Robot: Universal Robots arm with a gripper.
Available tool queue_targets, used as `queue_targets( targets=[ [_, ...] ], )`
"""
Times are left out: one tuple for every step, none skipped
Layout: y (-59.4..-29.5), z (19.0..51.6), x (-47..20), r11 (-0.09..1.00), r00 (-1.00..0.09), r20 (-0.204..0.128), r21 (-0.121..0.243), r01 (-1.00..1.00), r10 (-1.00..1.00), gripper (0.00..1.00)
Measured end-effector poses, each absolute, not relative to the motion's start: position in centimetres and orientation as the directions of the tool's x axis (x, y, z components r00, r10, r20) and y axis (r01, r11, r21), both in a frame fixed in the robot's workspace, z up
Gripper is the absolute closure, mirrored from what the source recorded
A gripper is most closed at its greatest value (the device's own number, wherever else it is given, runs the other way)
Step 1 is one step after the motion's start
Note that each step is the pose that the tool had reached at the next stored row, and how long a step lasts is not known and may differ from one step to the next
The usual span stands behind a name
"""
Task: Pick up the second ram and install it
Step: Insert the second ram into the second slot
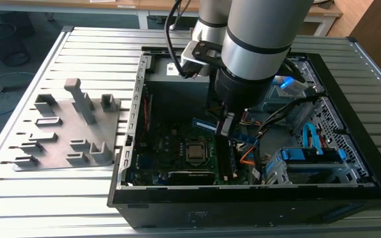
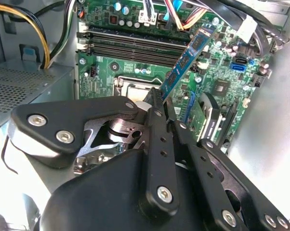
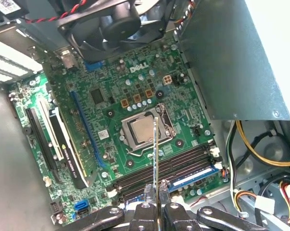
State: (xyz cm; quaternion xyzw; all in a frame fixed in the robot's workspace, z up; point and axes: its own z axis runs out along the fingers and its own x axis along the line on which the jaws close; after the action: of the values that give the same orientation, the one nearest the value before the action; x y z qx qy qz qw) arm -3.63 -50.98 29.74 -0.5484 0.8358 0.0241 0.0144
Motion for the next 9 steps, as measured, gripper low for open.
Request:
queue_targets(
  targets=[
    [-50.98, 29.74, -3.63, 0.404, -0.405, -0.05, 0.025, -0.915, -0.913, 0.86],
    [-50.98, 29.74, -3.63, 0.41, -0.411, -0.05, 0.025, -0.912, -0.91, 0.86],
    [-50.98, 29.74, -3.63, 0.416, -0.417, -0.05, 0.024, -0.909, -0.908, 0.86],
    [-50.98, 29.73, -3.63, 0.422, -0.422, -0.05, 0.024, -0.906, -0.905, 0.86],
    [-50.98, 29.73, -3.63, 0.428, -0.429, -0.05, 0.024, -0.903, -0.902, 0.86],
    [-50.98, 29.73, -3.63, 0.434, -0.434, -0.05, 0.024, -0.901, -0.899, 0.86],
    [-50.98, 29.73, -3.63, 0.439, -0.44, -0.05, 0.024, -0.898, -0.897, 0.86],
    [-50.98, 29.73, -3.63, 0.444, -0.445, -0.05, 0.024, -0.896, -0.894, 0.86],
    [-50.98, 29.72, -3.63, 0.449, -0.449, -0.05, 0.024, -0.893, -0.892, 0.86]
  ],
)
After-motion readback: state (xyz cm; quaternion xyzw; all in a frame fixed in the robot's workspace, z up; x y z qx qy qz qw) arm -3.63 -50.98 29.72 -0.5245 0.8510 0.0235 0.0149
